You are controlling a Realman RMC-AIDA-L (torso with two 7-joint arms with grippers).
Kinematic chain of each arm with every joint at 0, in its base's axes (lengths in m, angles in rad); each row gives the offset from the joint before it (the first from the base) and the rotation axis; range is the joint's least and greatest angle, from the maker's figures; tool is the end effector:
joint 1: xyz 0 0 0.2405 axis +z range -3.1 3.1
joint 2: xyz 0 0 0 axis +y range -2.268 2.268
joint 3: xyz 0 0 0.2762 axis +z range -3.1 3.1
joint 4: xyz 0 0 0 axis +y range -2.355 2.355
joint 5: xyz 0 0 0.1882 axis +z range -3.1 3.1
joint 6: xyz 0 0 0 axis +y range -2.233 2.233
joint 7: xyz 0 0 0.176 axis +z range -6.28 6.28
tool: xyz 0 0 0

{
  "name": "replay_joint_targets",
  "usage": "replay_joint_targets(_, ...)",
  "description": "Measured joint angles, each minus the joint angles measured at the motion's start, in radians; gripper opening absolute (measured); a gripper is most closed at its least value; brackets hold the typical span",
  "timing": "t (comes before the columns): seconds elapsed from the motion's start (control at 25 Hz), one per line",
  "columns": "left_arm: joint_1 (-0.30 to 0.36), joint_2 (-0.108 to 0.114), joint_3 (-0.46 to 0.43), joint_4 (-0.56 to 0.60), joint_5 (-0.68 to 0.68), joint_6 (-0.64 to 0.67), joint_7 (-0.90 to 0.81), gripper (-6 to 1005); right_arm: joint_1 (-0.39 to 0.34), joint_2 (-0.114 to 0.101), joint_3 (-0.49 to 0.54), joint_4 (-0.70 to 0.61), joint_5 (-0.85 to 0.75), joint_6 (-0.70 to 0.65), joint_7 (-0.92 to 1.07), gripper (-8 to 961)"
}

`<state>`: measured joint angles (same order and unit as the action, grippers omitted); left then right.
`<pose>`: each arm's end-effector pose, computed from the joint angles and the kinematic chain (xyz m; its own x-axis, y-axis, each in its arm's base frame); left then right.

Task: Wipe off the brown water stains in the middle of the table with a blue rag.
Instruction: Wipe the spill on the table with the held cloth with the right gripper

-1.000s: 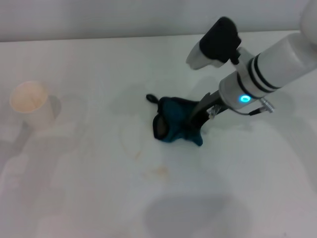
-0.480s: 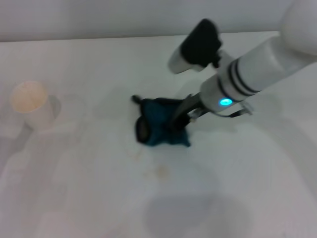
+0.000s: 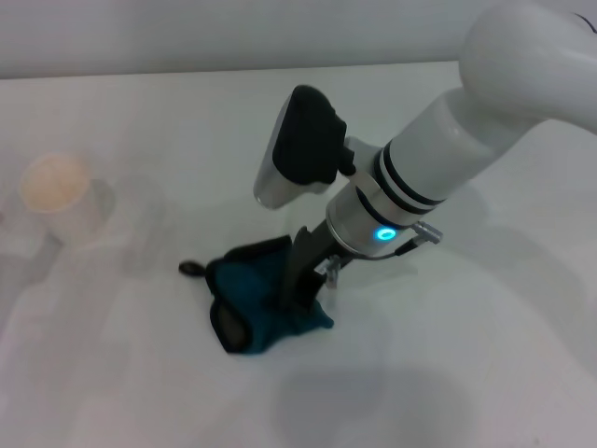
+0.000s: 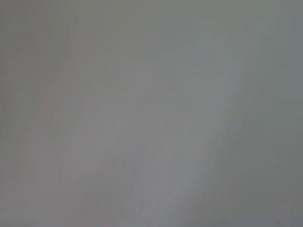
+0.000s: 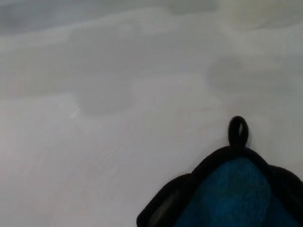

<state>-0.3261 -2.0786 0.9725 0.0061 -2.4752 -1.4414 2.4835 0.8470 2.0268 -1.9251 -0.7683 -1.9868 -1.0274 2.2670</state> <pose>-0.3413 0.3003 -0.0057 0.4198 0.0053 0.9076 0.8739 -0.2725 -0.4026 0.1861 0.3511 -0.1510 0.9006 -0.3689 0.2298 -0.3449 -0.9283 -0.1387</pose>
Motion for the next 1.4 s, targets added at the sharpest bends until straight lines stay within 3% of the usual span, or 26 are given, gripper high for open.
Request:
replay_joint_targets(0.32,-0.002,0.0,0.0,0.0,-0.001,0.0,0.0,893,-0.008,-0.011,0.023,-0.025,-0.01,-0.157,-0.089,81)
replay_joint_targets(0.64,-0.009,0.002,0.0,0.0,-0.001,0.0,0.0,893,-0.008,-0.014,0.136,-0.012,-0.099,-0.338,-0.143,82)
replay_joint_targets(1.2,-0.011,0.002,0.0,0.0,0.001,0.0,0.0,893,-0.036,0.0,0.13,0.016,-0.107,0.027,-0.071,84)
replay_joint_targets(1.4,-0.011,0.002,0.0,0.0,0.0,0.001,0.0,893,-0.03,-0.008,0.132,0.03,-0.111,-0.033,-0.08,85)
